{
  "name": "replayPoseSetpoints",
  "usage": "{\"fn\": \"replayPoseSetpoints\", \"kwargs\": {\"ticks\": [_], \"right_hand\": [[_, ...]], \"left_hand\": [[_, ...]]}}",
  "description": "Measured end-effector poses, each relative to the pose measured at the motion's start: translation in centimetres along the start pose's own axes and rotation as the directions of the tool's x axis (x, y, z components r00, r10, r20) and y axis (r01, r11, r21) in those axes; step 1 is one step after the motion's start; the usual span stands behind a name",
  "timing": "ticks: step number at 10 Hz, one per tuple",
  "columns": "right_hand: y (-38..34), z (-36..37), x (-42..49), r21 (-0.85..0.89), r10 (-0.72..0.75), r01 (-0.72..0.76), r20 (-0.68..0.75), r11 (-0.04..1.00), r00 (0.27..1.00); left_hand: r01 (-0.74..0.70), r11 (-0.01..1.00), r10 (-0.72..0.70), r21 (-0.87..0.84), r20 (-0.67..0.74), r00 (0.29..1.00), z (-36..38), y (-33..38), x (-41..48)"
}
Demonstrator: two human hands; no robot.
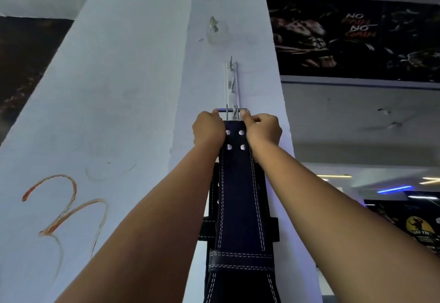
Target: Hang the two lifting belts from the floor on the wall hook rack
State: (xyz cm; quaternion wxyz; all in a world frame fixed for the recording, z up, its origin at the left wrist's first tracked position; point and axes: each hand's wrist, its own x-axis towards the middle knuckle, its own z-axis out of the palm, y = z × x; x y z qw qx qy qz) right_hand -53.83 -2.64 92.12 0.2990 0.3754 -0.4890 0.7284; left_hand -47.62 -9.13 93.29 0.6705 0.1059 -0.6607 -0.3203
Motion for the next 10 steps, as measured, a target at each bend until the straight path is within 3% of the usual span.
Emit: {"fn": "replayPoseSetpoints", "kwargs": {"ticks": [2,3,6,7,8,10], "right_hand": [[0.6,-1.4,-2.5,-0.075,-0.135,0.137,0.036,0.988,0.99],[0.9,-2.4,-4.0,-0.106,-0.182,0.191,0.083,0.976,0.98],[0.5,-6.2,-9.7,-0.358,-0.277,0.356,0.254,0.863,0.927],[-0.5,-8.1,-12.6,-0.405,-0.281,0.383,0.29,0.83,0.915],[-1.6,-9.9,-15.6,-0.467,-0.305,0.427,0.317,0.774,0.898],[-5.0,-12.7,-21.1,-0.562,-0.306,0.492,0.396,0.665,0.866]], "left_hand": [[-0.271,0.948,0.255,0.166,0.111,0.961,-0.7,-2.0,-2.6],[-0.336,0.908,0.293,0.25,0.192,0.937,-1.6,-3.1,-3.6],[-0.56,0.574,0.376,0.598,0.415,0.828,-6.9,-3.9,-9.8],[-0.589,0.452,0.362,0.67,0.466,0.808,-9.7,-4.1,-12.6],[-0.616,0.394,0.365,0.682,0.5,0.786,-12.5,-3.5,-15.4],[-0.621,0.433,0.382,0.653,0.491,0.783,-16.8,-0.8,-20.5]]}}
